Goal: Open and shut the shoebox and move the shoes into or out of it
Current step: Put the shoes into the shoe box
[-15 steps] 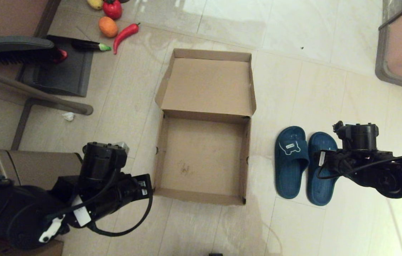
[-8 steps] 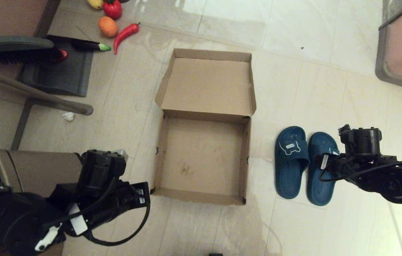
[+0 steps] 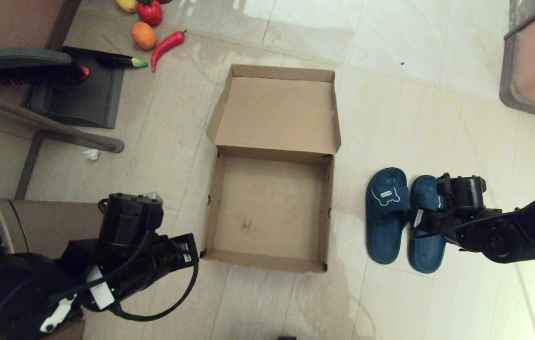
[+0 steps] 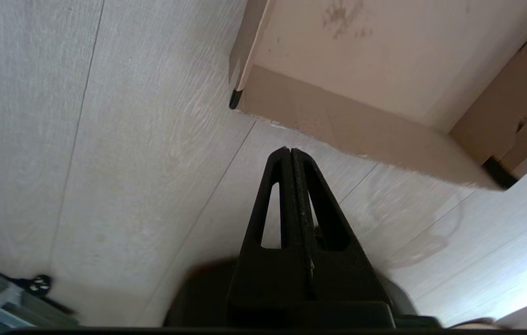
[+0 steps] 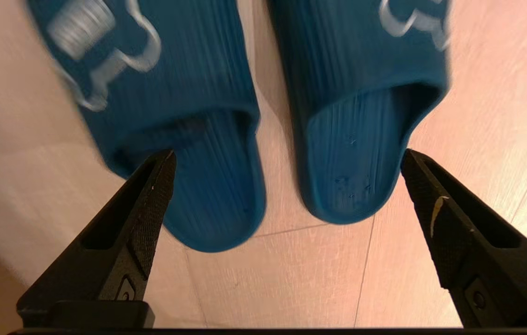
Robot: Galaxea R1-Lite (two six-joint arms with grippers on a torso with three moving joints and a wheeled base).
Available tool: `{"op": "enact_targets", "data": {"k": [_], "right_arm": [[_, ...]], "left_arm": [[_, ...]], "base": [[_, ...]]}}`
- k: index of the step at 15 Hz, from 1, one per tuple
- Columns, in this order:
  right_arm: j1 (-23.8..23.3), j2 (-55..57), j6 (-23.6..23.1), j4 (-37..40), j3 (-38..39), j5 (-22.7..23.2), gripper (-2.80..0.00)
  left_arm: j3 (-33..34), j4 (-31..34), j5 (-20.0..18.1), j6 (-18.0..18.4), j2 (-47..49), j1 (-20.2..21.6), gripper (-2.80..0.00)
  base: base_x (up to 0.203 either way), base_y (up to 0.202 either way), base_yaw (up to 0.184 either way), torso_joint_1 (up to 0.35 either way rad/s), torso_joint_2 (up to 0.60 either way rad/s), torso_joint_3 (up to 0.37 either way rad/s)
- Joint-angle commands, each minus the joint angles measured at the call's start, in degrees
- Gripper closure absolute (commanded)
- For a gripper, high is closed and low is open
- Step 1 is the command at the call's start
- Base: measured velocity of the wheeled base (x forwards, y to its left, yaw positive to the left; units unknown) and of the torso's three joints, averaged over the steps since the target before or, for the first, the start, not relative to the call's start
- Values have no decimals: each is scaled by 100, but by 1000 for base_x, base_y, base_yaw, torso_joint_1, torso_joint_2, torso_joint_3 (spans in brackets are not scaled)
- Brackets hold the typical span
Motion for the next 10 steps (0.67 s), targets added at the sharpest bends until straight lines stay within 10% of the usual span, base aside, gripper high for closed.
{"op": "enact_targets", "data": {"k": [1,10], "right_arm": [[-4,452,4,-32,-79,-38,-280],[-564,1469,-393,-656,-888,1025,-280]], "left_arm": [[17,-13,20,-32,-86,8,0],[3,-5,12,-7,9,38,0]], "base": [[0,0,0,0,0,0],[0,0,0,0,0,0]]}}
